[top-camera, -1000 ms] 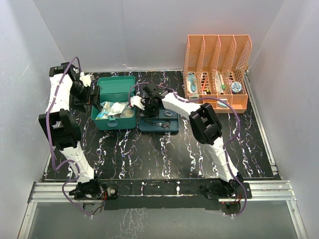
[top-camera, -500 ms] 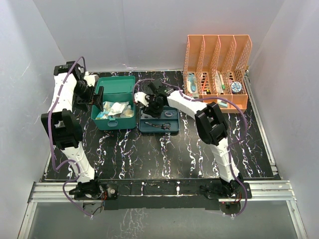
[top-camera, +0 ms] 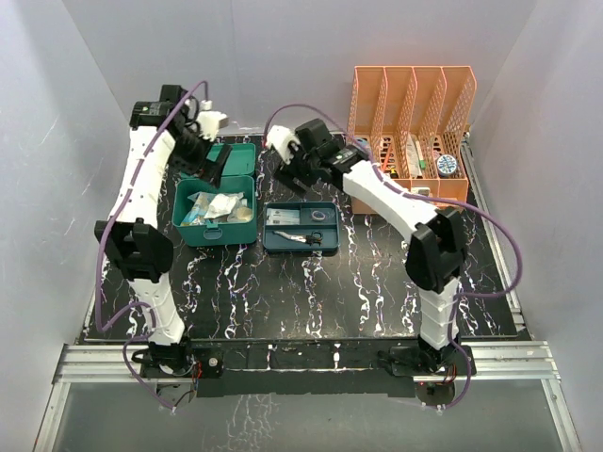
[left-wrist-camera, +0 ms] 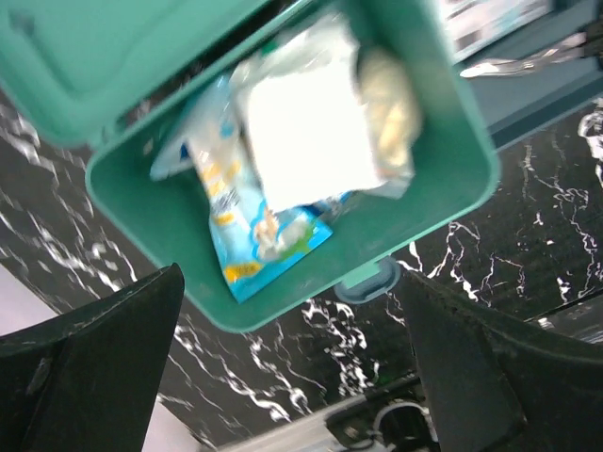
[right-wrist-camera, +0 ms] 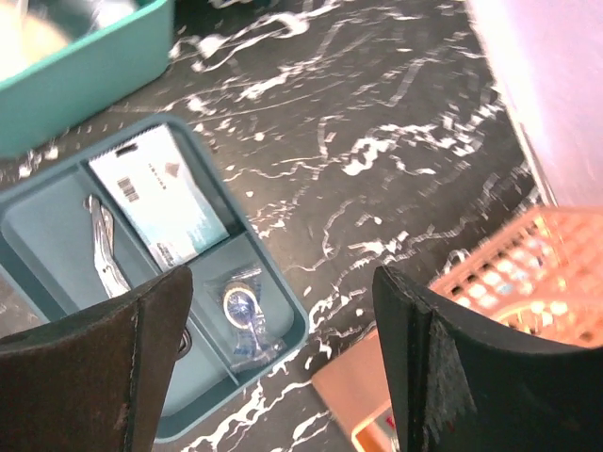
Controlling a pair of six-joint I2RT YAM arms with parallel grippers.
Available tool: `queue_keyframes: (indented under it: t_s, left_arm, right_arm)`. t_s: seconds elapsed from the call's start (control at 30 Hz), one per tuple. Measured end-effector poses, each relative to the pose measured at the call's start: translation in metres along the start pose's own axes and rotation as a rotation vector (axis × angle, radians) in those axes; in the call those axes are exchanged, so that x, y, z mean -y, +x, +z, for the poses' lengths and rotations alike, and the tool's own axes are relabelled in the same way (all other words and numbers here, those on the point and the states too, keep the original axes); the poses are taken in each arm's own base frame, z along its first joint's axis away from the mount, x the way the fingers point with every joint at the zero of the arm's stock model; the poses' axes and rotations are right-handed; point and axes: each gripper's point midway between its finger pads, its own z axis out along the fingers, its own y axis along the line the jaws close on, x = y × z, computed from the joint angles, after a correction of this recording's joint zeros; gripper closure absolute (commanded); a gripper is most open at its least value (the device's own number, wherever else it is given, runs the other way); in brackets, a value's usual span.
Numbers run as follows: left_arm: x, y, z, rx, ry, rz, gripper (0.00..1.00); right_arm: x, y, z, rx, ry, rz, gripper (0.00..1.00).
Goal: Organize the medicine kit
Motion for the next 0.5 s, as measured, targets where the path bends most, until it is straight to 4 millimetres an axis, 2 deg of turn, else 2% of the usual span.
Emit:
queue_keyframes:
  t_s: [0.1,0.2,0.23,0.37,0.43,0.5]
  left_arm:
    - [0.033,-0.03,-0.01,0.084,0.027,0.177,0.05]
    - [0.066,-0.048,-0.012,0.133,0.075,0.329,0.18]
    - [0.077,-0.053,-0.01,0.144,0.092,0.379,0.24]
    - [0.114,-0.067,0.01,0.157,0.163,0.541,0.44]
    - [0.13,-0.07,0.025,0.15,0.197,0.601,0.48]
    - [0.145,-0.071,0.04,0.139,0.231,0.654,0.49]
  right_arm:
    - [0.021,-0.013,-0.037,0.027,0.118,0.139,0.24]
    - [0.031,-0.019,-0.087,0.064,0.219,0.292,0.24]
    - [0.032,-0.018,-0.109,0.081,0.251,0.35,0.23]
    - [0.027,-0.013,-0.19,0.165,0.343,0.49,0.19]
    - [0.025,-0.012,-0.228,0.22,0.385,0.541,0.19]
    - [0.024,-0.01,-0.257,0.265,0.419,0.583,0.19]
